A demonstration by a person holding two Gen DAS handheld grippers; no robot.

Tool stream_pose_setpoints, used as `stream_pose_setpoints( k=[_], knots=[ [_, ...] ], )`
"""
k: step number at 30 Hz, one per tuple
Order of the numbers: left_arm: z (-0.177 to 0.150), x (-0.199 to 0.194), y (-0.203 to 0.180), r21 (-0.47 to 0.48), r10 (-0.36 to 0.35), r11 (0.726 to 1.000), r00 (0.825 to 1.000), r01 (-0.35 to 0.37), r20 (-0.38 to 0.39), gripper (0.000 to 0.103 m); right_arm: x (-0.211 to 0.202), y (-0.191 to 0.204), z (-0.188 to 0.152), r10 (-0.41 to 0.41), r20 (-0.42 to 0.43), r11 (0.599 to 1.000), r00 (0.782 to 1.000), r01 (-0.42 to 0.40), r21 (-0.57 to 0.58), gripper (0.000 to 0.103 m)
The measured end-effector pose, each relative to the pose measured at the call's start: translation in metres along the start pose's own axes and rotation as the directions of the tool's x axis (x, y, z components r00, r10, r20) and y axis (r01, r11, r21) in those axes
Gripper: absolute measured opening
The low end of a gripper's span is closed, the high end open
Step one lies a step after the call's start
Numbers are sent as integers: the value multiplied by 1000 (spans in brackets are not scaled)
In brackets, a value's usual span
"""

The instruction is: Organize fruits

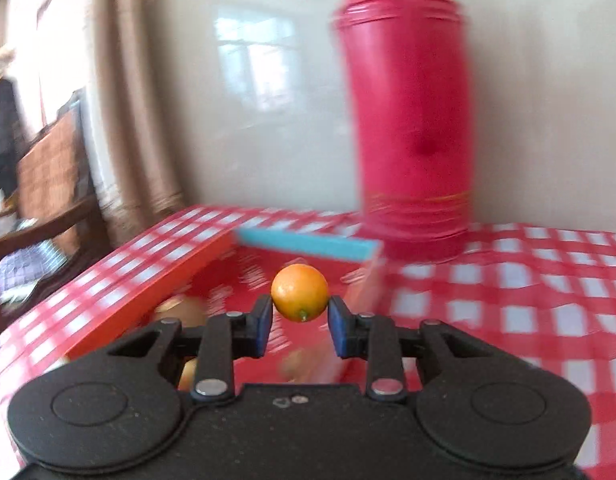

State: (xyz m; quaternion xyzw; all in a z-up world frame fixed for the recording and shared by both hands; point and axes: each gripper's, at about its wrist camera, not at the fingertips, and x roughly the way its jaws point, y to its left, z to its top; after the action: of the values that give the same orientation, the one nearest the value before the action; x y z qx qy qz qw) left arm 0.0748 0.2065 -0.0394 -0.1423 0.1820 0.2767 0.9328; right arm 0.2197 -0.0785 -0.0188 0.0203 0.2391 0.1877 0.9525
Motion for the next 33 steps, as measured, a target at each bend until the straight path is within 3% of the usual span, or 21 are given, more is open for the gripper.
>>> stream_pose_setpoints(
  k=[6,9,11,13,14,17,19,25,33],
  knots=[
    [-1,-5,-11,63,-23,998,1000,23,7,103,6,30,-14,20,-76,998,997,-24,-55,30],
    [-2,-7,-16,97,-39,995,999,38,14,103,-9,30,-14,10,-57,1000,998,-12,-27,34],
    [-2,-10,-20,117,-52,992,998,49,23,103,-22,27,-15,-9,-41,1000,999,9,2,43],
    [-1,-11,-25,137,-100,986,995,98,5,103,-38,25,-15,-34,-22,999,999,35,32,83],
    [0,-12,-29,152,-126,980,992,127,-17,103,-48,24,-15,-66,-9,997,998,67,48,87],
    [9,-37,-44,186,-167,968,986,168,-23,103,-89,22,-13,-158,19,986,987,156,59,89],
    [18,-63,-55,191,-202,960,979,205,-32,103,-114,20,-12,-214,15,974,977,212,84,97],
    [42,-132,-83,277,-267,916,956,290,-118,103,-187,23,-11,-303,37,948,952,297,117,97],
    [57,-199,-86,328,-303,892,950,312,-79,103,-235,42,-18,-328,62,941,943,320,113,97]
  ],
)
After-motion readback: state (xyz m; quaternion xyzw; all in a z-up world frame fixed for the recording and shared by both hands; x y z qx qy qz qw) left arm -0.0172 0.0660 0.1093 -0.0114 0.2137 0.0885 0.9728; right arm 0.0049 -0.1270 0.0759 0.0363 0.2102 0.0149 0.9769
